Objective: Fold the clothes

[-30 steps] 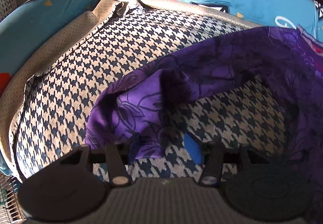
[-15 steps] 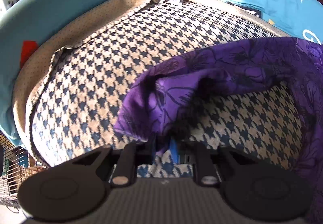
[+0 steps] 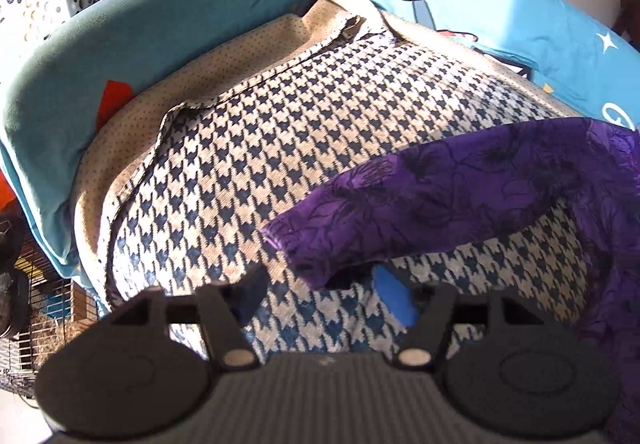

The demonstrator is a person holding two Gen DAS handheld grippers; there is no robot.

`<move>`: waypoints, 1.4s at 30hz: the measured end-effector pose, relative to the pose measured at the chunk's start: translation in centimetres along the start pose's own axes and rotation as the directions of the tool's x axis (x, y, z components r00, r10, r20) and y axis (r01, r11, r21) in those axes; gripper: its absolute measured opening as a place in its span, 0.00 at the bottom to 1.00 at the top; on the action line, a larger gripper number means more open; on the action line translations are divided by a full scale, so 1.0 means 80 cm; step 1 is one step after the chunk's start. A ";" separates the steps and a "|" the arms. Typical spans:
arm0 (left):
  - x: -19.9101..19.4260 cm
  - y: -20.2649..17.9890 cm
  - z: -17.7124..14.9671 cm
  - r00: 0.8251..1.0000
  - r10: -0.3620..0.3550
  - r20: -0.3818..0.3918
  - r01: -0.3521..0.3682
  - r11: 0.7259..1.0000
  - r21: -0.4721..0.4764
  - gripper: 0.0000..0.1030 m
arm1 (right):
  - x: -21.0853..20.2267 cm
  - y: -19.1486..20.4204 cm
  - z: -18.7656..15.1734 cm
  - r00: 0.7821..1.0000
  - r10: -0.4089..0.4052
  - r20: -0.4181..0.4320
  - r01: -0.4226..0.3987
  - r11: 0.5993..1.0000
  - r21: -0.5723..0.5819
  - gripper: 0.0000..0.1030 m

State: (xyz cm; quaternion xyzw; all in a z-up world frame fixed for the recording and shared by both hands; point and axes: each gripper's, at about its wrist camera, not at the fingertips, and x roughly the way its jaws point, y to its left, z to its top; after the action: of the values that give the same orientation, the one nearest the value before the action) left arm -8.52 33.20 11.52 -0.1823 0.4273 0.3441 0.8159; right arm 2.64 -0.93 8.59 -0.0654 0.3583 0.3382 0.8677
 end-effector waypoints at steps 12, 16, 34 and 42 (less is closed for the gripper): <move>0.004 -0.027 0.016 0.998 -0.034 0.058 0.035 0.999 -0.014 0.86 | -0.003 -0.001 0.000 1.000 0.010 -0.002 -0.010 1.000 -0.004 0.35; 0.014 -0.008 0.025 0.999 -0.020 0.045 0.023 0.997 -0.075 0.89 | -0.003 -0.001 0.000 1.000 0.016 -0.004 -0.016 1.000 -0.001 0.35; 0.056 0.036 0.029 0.996 -0.090 -0.022 0.081 0.959 -0.270 0.71 | 0.004 0.006 -0.003 1.000 0.014 -0.026 -0.015 0.999 -0.033 0.36; 0.019 -0.005 0.040 0.947 -0.255 0.196 0.278 0.955 -0.101 0.58 | 0.004 0.007 -0.004 1.000 0.010 -0.026 -0.011 0.999 -0.036 0.36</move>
State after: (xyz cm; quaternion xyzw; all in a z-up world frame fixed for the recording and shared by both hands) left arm -5.81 35.41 12.06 -0.2581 0.2998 0.2723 0.8771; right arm 2.31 -0.45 8.21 -0.0836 0.3634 0.3485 0.8599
